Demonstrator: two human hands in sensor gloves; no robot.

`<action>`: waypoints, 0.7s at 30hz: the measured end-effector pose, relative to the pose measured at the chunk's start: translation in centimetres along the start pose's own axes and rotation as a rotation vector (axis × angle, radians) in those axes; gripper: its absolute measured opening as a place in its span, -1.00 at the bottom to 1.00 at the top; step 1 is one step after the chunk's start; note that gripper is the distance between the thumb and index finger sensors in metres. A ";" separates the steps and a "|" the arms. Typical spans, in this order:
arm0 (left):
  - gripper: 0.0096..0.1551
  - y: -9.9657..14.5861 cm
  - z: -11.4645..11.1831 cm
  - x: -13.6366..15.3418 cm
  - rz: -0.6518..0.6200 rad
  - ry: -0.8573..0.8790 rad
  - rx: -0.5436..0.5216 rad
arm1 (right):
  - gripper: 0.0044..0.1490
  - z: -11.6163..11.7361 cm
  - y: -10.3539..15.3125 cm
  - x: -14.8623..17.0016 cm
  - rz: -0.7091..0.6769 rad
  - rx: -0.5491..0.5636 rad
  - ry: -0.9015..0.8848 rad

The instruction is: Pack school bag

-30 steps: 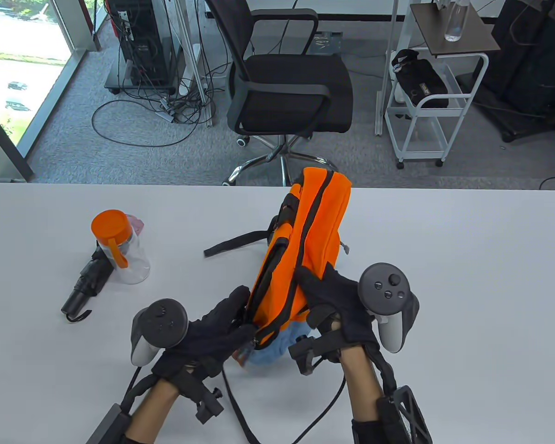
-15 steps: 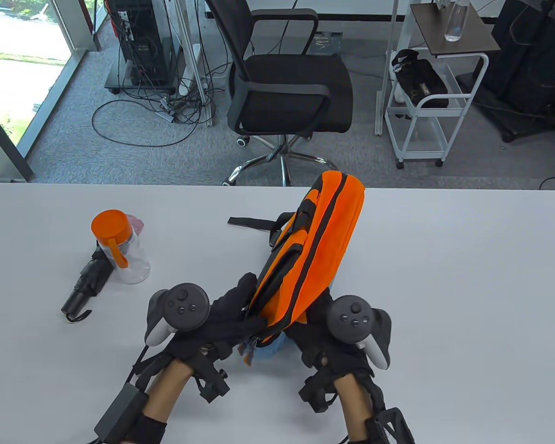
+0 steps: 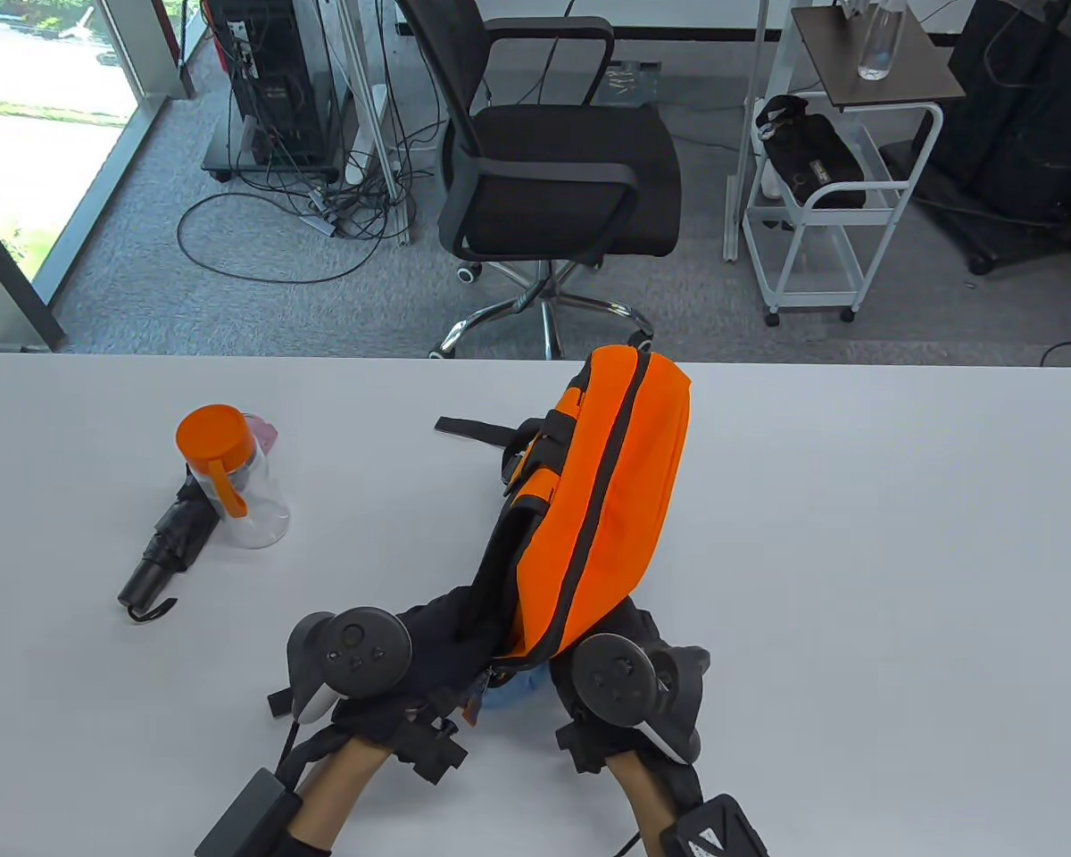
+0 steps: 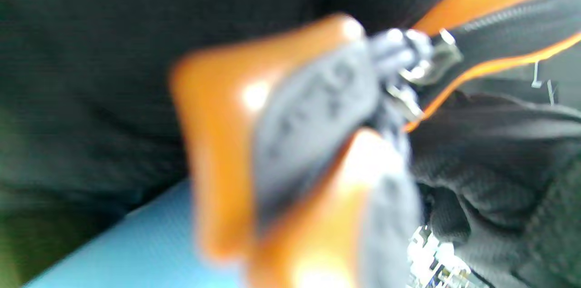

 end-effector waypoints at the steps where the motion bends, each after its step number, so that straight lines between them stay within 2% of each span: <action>1: -0.48 0.2 0.6 0.1 0.006 -0.003 -0.028 | -0.43 -0.6 0.1 0.2 0.002 0.015 -0.004; 3: -0.48 0.6 1.8 0.6 0.038 -0.022 -0.078 | -0.44 -1.9 0.3 1.1 0.054 0.049 -0.011; 6: -0.47 1.6 3.3 2.3 0.138 -0.034 -0.176 | -0.46 -3.5 0.9 5.0 0.229 0.131 -0.036; 8: -0.44 1.8 2.6 3.2 0.199 -0.019 -0.128 | -0.46 -3.7 1.3 6.6 0.274 0.133 -0.144; 9: -0.40 1.5 2.0 3.1 0.170 0.009 -0.064 | -0.46 -3.3 1.5 6.7 0.269 0.111 -0.194; 12: 0.09 0.8 0.4 1.8 0.001 0.146 0.138 | -0.46 -2.6 1.5 5.8 0.210 0.042 -0.212; 13: 0.23 0.8 0.1 1.2 -0.040 0.157 0.152 | -0.46 -2.5 1.4 5.5 0.195 0.029 -0.196; 16: 0.39 0.7 -0.2 -0.7 -0.117 0.115 0.169 | -0.46 -2.0 1.1 4.0 0.099 -0.005 -0.199; 18: 0.42 0.7 -0.3 -1.7 -0.134 0.077 0.120 | -0.46 -1.7 0.9 3.0 0.033 -0.038 -0.192; 19: 0.39 0.7 -0.3 -2.2 -0.131 0.056 0.058 | -0.46 -1.5 0.9 2.3 0.002 -0.052 -0.189; 20: 0.20 0.7 -0.2 -2.3 -0.102 0.035 0.004 | -0.46 -1.4 0.9 1.9 -0.011 -0.058 -0.187; 21: -0.04 1.0 0.3 -2.4 -0.058 -0.006 -0.110 | -0.46 -1.3 0.9 1.4 -0.015 -0.064 -0.173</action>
Point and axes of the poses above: the tracker on the back of each hand, its own x axis roughly to the little-finger side, its own y axis roughly from the fingertips to the wrist, z = x × y, the point moved 1 cm from there along -y, roughly from the wrist to the fingertips, and after that the axes turned 7 degrees about -z, right-handed, at the moved point
